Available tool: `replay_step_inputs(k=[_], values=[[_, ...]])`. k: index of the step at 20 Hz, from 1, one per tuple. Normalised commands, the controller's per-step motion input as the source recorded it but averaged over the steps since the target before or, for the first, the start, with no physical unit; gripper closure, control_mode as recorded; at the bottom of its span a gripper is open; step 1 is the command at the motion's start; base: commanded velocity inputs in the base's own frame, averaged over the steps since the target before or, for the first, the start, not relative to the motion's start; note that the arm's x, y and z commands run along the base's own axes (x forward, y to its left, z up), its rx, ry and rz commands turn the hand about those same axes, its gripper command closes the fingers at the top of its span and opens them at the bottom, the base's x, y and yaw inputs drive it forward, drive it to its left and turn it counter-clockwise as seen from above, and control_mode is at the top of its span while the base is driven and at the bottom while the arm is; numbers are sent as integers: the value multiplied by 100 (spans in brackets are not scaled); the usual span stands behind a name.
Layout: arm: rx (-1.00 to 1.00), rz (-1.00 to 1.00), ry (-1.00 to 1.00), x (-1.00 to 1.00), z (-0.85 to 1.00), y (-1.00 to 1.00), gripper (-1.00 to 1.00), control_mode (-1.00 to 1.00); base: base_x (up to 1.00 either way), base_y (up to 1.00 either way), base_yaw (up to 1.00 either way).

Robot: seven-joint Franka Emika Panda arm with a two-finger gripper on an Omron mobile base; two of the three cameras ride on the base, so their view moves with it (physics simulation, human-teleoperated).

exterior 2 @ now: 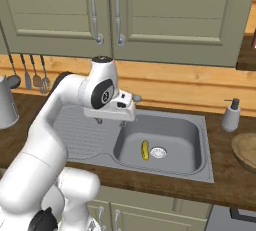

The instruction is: Pick the cucumber from the sink and place it in the bowl. Then pick the bowl and place it in the microwave. Then close the microwave door and press the start button.

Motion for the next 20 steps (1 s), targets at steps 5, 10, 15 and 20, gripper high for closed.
replay_step_inputs(k=[5, 10, 15, 20], values=[[0, -2, 0, 23, -34, -40, -100, -100, 0, 0, 0], [0, 0, 10, 5, -64, -44, -100, -100, 0, 0, 0], [0, 0, 11, 14, -55, -37, -100, -100, 0, 0, 0], [18, 0, 0, 22, -52, -21, -100, -100, 0, 0, 0]])
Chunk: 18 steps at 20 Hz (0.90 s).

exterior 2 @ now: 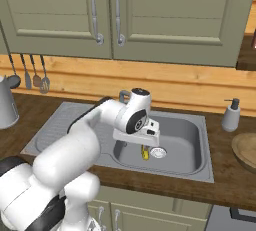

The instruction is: Pick the cucumber from the sink and place it in the bowl. Then pick the bowl and place it in the microwave. Then close the microwave door and press the start button.

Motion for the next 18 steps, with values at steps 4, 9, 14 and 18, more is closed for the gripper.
replay_step_inputs(k=[4, 9, 14, 18], values=[[3, -1, -1, 39, -36, 1, -100, -100, 0, 0, 0], [0, -2, 0, 40, -18, 0, -100, -100, 0, 0, 0], [0, 0, 0, 34, -26, 0, -100, -100, 0, 0, 0], [0, 0, -1, 25, -27, 0, -100, -100, 0, 0, 0]])
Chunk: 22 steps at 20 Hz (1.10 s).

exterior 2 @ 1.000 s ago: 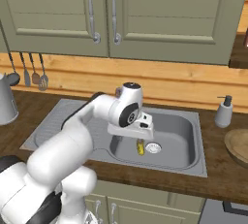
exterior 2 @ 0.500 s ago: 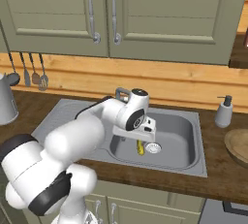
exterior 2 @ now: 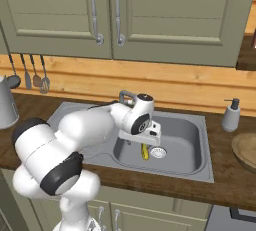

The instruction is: Pick the cucumber from the sink and place it in the bowl. Then pick the bowl and place it in the microwave. Then close the microwave door and press the start button.

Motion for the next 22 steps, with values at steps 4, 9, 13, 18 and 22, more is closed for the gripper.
replay_step_inputs(k=[4, 9, 13, 18, 22], values=[[0, 0, 0, 24, -24, 0, -100, -100, 0, 0, 0], [0, 0, 0, 21, -24, 0, -100, -100, 0, 0, 0], [1, 3, -1, 17, -25, 0, -100, -100, 0, 0, 0], [4, 5, 0, 19, -22, 0, -100, -100, 0, 0, 0], [4, 2, -2, 23, -23, 0, -100, -100, 0, 0, 0]])
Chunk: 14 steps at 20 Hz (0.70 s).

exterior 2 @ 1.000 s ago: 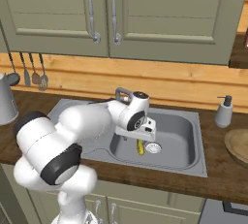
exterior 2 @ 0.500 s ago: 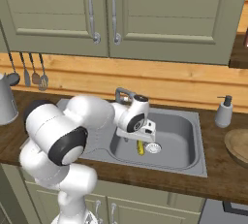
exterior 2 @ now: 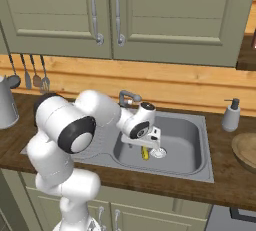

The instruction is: Pick the cucumber from the sink and place it in the bowl. Then pick the bowl and place it in the microwave. Then close the microwave door and press the start button.

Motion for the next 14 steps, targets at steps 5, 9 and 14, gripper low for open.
replay_step_inputs(k=[5, 9, 14], values=[[0, 0, 0, 37, -5, -2, -100, -100, 0, 0, 0], [0, 0, 0, 25, -19, 0, -100, -100, 0, 0, 0], [0, 1, -1, 26, -27, 0, -100, -100, 0, 0, 0]])
